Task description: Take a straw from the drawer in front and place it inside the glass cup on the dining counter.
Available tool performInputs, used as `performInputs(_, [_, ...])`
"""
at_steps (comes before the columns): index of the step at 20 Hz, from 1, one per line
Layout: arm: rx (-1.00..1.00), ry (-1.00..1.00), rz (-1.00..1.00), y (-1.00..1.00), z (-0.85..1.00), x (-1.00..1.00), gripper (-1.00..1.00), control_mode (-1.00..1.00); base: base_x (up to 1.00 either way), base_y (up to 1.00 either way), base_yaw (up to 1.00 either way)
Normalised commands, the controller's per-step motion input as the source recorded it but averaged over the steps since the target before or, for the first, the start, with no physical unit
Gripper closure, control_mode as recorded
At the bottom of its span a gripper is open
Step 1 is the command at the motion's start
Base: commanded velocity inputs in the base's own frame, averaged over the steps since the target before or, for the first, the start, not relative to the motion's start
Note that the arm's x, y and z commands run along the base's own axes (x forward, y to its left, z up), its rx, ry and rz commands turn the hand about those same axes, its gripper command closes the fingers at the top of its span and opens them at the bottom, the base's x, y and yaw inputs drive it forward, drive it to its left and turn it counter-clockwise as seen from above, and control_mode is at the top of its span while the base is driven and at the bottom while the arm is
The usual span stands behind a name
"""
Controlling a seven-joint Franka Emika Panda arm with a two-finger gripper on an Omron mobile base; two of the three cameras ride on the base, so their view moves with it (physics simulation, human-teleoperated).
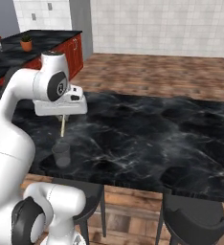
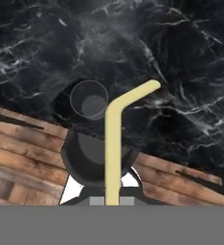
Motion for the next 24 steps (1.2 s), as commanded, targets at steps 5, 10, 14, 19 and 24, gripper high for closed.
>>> performInputs(5, [0.03, -0.15, 0.47, 0.28, 0.00, 0.01, 1.00, -1.00, 0.00, 0.00, 0.00])
performInputs(10, [0.08, -0.09, 0.41, 0.35, -0.03, 0.07, 1.00, -1.00, 0.00, 0.00, 0.00])
performInputs(14, [0.18, -0.08, 0.41, 0.21, -0.02, 0.05, 1.00, -1.00, 0.00, 0.00, 0.00])
performInputs(19, [0.27, -0.10, 0.34, 0.00, 0.00, 0.24, 1.00, -1.00, 0.00, 0.00, 0.00])
performInputs(24, [0.33, -0.11, 0.27, -0.01, -0.12, 0.16, 1.00, -1.00, 0.00, 0.00, 0.00])
